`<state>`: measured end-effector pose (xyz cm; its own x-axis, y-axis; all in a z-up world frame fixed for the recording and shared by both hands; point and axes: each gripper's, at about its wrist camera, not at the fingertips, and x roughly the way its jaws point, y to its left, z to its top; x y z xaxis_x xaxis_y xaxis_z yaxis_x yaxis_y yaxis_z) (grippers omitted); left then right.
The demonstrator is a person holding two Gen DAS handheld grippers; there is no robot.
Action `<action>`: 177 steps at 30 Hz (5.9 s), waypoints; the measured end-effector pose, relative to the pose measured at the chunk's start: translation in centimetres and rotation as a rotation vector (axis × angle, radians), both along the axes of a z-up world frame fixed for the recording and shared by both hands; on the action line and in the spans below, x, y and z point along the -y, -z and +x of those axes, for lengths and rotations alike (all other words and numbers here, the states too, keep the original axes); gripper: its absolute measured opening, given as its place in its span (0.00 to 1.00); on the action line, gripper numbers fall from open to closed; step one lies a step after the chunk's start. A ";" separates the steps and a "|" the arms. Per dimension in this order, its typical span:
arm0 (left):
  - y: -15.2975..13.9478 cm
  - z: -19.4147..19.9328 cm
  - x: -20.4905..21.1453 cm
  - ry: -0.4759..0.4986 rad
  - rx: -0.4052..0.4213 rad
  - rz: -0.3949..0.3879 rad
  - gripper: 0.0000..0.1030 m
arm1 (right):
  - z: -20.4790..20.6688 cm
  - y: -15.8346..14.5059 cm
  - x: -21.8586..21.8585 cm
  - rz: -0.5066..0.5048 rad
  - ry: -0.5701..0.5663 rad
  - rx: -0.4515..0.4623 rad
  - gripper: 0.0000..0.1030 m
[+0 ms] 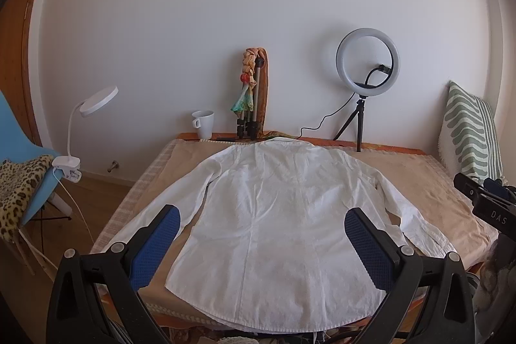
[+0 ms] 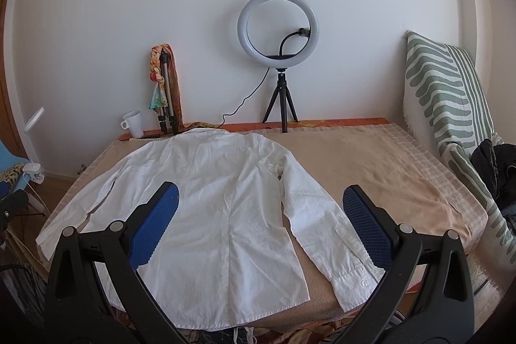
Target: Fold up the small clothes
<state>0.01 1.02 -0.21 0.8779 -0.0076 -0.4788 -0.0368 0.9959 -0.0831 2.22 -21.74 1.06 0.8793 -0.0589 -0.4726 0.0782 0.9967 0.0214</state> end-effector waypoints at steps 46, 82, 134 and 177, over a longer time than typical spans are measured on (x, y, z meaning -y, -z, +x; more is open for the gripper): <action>15.1 13.9 -28.5 -0.125 -0.402 -0.267 0.43 | 17.6 5.2 -12.3 0.098 -0.449 -0.114 1.00; 17.7 14.0 -26.6 -0.061 -0.469 -0.141 0.00 | 19.6 8.6 -9.3 0.199 -0.418 -0.219 1.00; 16.0 21.8 -22.7 0.117 -0.434 -0.050 0.31 | 18.1 8.8 -12.8 0.189 -0.537 -0.284 1.00; 14.4 18.7 -14.4 0.299 -0.423 0.037 0.00 | 17.6 9.6 -13.0 0.202 -0.546 -0.332 1.00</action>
<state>18.67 15.44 -14.65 0.5695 -0.2047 -0.7961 0.2267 0.9701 -0.0872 19.87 -8.72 -8.53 0.5634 0.4714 -0.6785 -0.4017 0.8739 0.2736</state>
